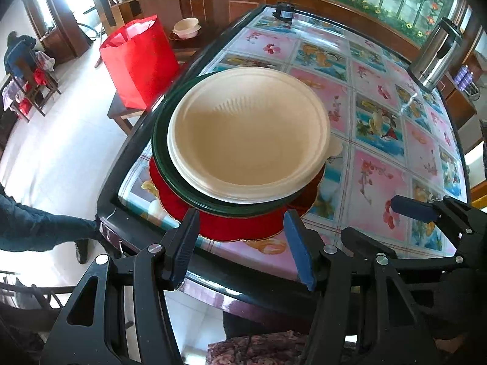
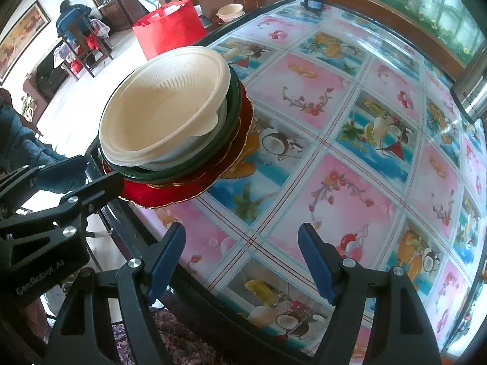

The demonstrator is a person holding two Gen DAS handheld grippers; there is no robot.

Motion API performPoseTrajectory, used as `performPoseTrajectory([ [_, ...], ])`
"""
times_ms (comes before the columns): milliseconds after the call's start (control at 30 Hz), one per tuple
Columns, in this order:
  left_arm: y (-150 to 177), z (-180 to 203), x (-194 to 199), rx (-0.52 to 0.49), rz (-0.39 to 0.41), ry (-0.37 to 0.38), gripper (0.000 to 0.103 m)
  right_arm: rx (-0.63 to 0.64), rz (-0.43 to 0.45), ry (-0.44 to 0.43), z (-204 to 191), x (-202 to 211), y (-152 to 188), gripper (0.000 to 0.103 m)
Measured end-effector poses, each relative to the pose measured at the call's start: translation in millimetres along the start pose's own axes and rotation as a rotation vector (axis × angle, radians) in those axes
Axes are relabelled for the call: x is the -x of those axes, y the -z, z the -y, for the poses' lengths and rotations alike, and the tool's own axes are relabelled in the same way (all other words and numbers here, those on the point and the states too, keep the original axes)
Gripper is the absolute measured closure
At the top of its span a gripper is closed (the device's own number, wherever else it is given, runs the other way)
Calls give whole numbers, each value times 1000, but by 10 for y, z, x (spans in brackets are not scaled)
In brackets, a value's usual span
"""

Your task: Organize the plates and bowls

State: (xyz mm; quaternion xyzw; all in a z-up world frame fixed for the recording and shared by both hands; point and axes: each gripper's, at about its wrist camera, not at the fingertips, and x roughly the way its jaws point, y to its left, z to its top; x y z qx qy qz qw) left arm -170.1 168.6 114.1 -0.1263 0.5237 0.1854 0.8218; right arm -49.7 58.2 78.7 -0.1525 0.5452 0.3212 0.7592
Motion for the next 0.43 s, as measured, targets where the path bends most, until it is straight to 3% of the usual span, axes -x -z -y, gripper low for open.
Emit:
performPoseTrajectory([
  [433, 28, 81, 58, -41, 17, -14, 44, -10, -2, 6, 49, 13, 26, 27],
])
